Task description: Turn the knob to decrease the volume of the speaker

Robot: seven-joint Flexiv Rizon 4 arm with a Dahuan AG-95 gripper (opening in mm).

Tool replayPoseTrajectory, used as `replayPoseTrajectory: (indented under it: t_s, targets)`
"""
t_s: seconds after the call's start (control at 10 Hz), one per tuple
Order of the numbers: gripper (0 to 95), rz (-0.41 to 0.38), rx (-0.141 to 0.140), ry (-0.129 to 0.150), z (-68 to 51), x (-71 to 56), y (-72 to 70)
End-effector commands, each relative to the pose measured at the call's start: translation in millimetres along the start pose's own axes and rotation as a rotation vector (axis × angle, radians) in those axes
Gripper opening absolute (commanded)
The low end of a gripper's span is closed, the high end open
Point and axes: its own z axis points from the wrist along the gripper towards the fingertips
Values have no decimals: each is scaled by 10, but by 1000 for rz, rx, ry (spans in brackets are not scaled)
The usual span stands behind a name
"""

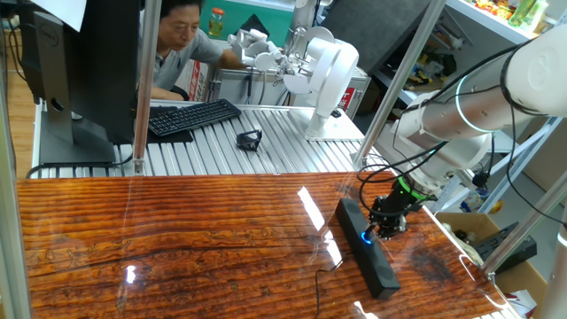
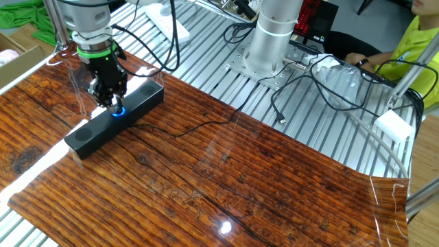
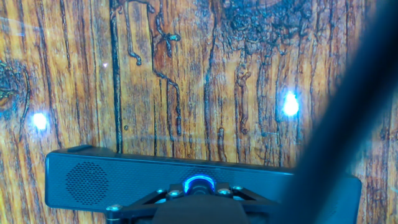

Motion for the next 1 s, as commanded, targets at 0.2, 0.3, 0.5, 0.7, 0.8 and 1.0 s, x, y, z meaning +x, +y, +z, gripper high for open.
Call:
replayPoseTrajectory:
  t_s: [0.2,0.3,0.5,0.7,0.8,1.0]
  targets:
    - [0,-3,-2,9,8,10,2]
    - [0,-7,-2,8,12,10,1]
    - [0,-8,1,13,6,10,2]
    - [0,-12,-2,10,9,10,1]
    - [0,-12,-2,11,10,10,1]
    - [0,-14,0,14,7,11,1]
